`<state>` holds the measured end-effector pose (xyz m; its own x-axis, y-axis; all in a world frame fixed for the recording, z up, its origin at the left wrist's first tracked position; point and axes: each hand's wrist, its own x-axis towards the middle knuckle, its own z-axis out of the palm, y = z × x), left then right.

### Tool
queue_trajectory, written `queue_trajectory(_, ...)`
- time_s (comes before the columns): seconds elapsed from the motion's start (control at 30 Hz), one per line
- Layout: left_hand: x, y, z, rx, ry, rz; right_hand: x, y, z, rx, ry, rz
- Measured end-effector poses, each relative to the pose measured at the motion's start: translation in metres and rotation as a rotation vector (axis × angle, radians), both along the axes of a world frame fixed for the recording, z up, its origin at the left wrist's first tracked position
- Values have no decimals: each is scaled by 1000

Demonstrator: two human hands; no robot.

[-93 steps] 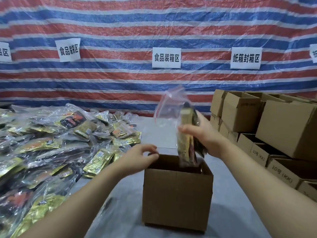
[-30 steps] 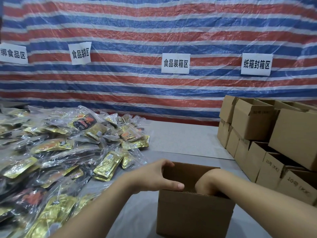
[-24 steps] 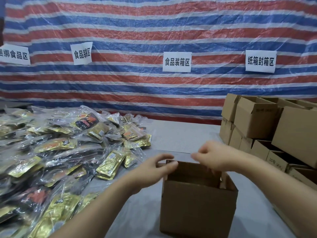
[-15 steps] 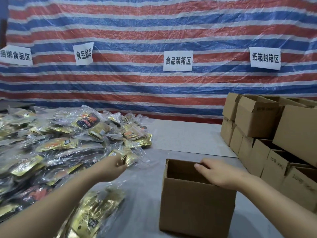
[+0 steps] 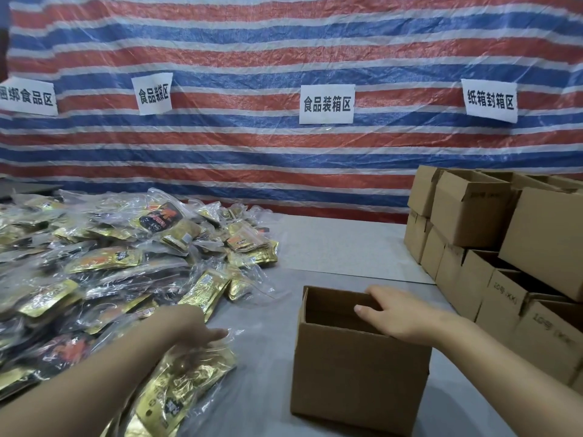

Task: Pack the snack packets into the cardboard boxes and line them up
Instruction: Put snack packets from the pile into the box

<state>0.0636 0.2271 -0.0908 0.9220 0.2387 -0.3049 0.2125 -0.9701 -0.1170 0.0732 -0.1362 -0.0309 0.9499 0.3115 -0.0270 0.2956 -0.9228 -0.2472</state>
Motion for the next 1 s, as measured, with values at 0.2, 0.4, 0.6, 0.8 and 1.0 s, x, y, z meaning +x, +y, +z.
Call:
queue_trajectory(0.2, -9, -35, 6, -2, 458, 129, 0, 0, 0, -16, -3, -4)
queue_trajectory(0.4, -15, -44, -14, -10, 148, 22, 0, -2, -1, -12, -10, -11)
queue_trajectory(0.6, -16, -31, -36, -295, -319, 20, 0, -2, -1, -2, -10, -10)
queue_trajectory(0.8, -11, -19, -32, -716, -539, 140, -1, -2, 0, -2, -9, -10)
queue_trajectory(1.0, -5, -7, -9, -1916, -509, 487, -2, -2, 0, -7, -11, -4)
